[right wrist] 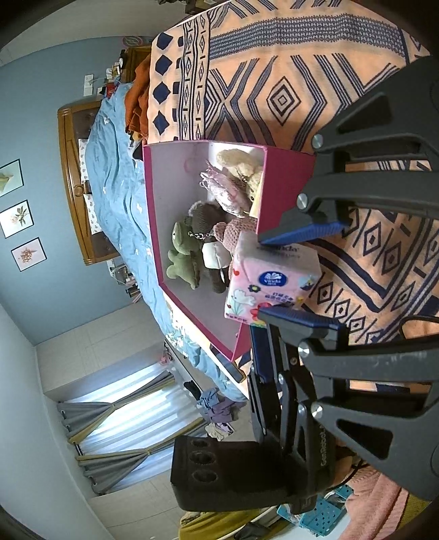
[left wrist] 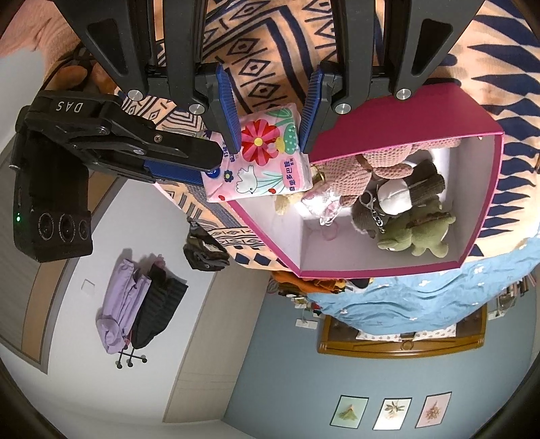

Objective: Organize objects
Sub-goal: 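Lift the pink floral packet up toward the box rim, then carry the pink floral packet over the rim into the box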

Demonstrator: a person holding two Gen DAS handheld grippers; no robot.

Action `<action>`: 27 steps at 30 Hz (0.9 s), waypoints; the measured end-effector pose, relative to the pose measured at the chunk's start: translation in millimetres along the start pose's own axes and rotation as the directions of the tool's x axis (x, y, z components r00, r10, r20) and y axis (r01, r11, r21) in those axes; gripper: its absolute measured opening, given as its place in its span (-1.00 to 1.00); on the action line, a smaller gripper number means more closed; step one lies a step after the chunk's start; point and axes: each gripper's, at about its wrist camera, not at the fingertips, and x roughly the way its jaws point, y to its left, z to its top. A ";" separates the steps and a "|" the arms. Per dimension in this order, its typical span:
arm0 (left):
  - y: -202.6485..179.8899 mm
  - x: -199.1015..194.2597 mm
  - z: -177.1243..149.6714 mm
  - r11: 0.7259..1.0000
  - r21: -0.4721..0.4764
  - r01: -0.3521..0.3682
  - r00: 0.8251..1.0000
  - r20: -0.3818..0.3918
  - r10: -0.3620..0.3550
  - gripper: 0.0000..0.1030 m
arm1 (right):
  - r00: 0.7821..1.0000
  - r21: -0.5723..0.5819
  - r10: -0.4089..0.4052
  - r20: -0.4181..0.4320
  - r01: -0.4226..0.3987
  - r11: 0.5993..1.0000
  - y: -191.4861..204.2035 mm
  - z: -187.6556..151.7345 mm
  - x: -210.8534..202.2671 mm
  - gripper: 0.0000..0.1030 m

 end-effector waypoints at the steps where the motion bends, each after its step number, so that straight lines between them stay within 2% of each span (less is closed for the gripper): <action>1: -0.2 0.4 0.6 1.000 -0.001 0.001 1.000 0.000 -0.001 -0.33 | 1.000 0.002 -0.001 0.002 0.001 1.000 -0.7 0.7 -0.1 -0.21; 27: -2.6 10.3 19.5 1.000 0.017 -0.022 1.000 0.018 0.022 -0.33 | 1.000 0.017 0.003 0.025 -0.004 1.000 -13.2 14.9 1.3 -0.21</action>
